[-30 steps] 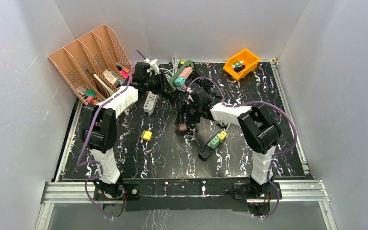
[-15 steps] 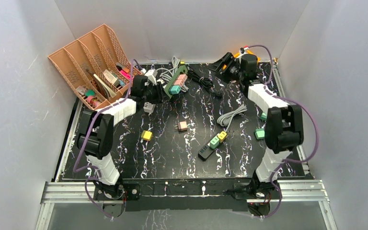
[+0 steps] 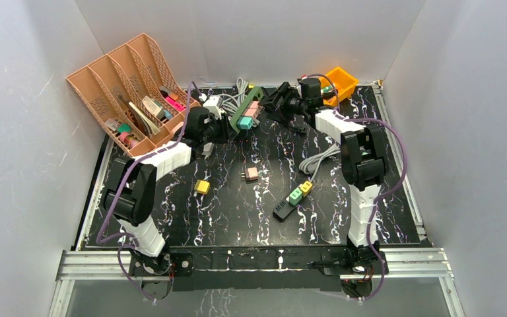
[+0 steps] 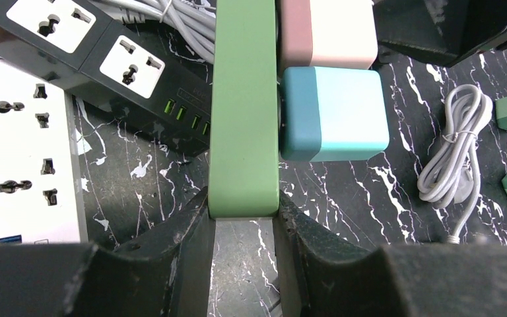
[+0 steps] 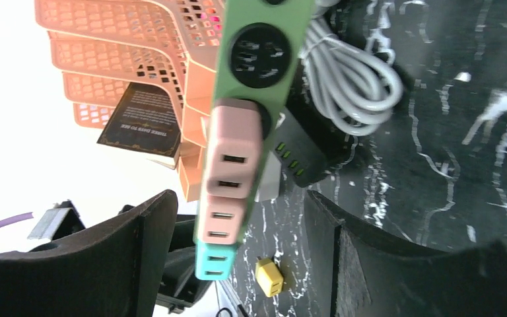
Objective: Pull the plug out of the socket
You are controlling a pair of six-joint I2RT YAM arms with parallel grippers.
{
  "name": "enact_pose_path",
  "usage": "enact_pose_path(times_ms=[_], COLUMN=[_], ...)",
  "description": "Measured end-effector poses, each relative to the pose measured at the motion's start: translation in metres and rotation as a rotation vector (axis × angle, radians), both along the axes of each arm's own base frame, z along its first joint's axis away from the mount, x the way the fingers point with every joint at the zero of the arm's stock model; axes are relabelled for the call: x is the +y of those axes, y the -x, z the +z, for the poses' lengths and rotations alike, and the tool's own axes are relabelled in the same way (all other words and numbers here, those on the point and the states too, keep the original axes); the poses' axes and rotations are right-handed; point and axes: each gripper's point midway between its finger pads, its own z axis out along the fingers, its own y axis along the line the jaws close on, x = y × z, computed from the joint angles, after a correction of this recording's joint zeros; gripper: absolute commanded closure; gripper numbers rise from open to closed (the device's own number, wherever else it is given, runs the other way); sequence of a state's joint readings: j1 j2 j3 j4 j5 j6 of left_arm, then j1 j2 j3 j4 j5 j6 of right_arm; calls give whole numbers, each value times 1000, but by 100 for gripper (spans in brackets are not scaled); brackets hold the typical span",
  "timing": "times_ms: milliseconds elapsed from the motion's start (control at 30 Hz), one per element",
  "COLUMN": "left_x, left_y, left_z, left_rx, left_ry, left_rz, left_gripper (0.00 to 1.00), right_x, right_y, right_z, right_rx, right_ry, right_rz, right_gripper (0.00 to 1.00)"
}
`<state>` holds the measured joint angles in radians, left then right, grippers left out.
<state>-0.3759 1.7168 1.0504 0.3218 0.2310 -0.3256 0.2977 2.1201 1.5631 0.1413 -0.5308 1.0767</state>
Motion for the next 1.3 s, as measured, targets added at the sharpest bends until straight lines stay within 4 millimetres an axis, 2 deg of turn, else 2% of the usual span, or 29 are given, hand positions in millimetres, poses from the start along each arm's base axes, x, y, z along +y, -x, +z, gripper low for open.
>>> enact_pose_path(times_ms=[167, 267, 400, 567, 600, 700, 733, 800, 1000, 1300], left_x=[0, 0, 1, -2, -3, -3, -3, -2, -1, 7], left_y=[2, 1, 0, 1, 2, 2, 2, 3, 3, -6], left_z=[-3, -3, -3, -3, -3, -2, -3, -5, -8, -45], left_rx=[-3, -8, -12, -14, -15, -16, -14, -7, 4, 196], left_ry=[-16, -19, -22, -23, -23, -24, -28, -31, -37, -162], left_rz=[-1, -1, 5, -4, -5, -6, -3, -1, 15, 169], left_gripper=[100, 100, 100, 100, 100, 100, 100, 100, 100, 100], right_x=[18, 24, 30, 35, 36, 40, 42, 44, 45, 41], right_y=[-3, -6, -9, -13, -13, -15, -16, -17, -15, -10], right_z=[20, 24, 18, -2, -8, -15, -14, -11, -9, -13], right_rx=[-33, -42, -30, 5, 17, 33, 33, 32, 53, -43], right_ry=[-34, -45, -48, -43, -40, -37, -42, -49, -47, 155], right_rz=[24, 34, 40, 41, 42, 48, 51, 49, 51, 31], right_gripper=[24, 27, 30, 34, 37, 57, 68, 100, 100, 100])
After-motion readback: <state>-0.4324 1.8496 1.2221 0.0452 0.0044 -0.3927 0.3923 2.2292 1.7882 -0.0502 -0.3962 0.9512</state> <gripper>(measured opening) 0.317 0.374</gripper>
